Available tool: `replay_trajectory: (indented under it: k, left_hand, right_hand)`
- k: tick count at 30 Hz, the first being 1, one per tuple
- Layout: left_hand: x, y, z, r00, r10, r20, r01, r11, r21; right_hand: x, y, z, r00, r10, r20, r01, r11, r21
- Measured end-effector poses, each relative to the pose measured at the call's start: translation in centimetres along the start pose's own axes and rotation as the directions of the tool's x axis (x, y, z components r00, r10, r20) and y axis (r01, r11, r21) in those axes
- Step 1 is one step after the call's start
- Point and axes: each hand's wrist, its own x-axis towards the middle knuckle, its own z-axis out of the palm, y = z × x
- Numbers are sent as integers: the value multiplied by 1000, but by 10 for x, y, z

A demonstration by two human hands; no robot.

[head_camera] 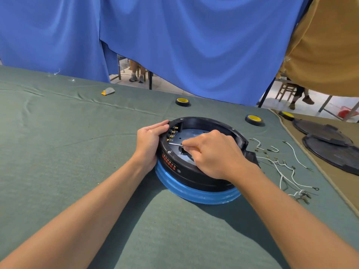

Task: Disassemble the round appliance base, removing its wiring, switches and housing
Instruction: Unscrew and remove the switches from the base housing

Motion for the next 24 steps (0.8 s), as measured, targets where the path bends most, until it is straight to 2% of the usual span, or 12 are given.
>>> replay_trajectory:
  k: [3,5,8,12,16,21,24]
  left_hand:
    - [1,1,-3,1000,-12,20,12,1000,13]
    - [2,2,-6,999,-30,32,29,999,23]
    - [4,5,-7,998,-48,31,47,998,44]
    - [3,8,-6,999,-54,4,54,998,40]
    - [-1,11,-15,999,-1,-51,5,996,91]
    - [-8,13,-23,991,96,-90,-83,987,140]
    - [-10,8,-26,979,183,-87,-158,957,243]
  right_hand:
    - [-6,-1,-4,998,26,-55,-34,989,-147]
    - [-20,-6,-3,964,105,-245,-174,945,-277]
    - [-43,-21,1,840,306,-448,-418,892,-174]
    - [-39,-13,13,767,319,-556,-473,867,-155]
    - [-24,5,19,726,323,-607,-484,867,-119]
    - [-7,23,22,767,360,-531,-501,853,-147]
    - [-1,27,20,789,370,-490,-508,842,-182]
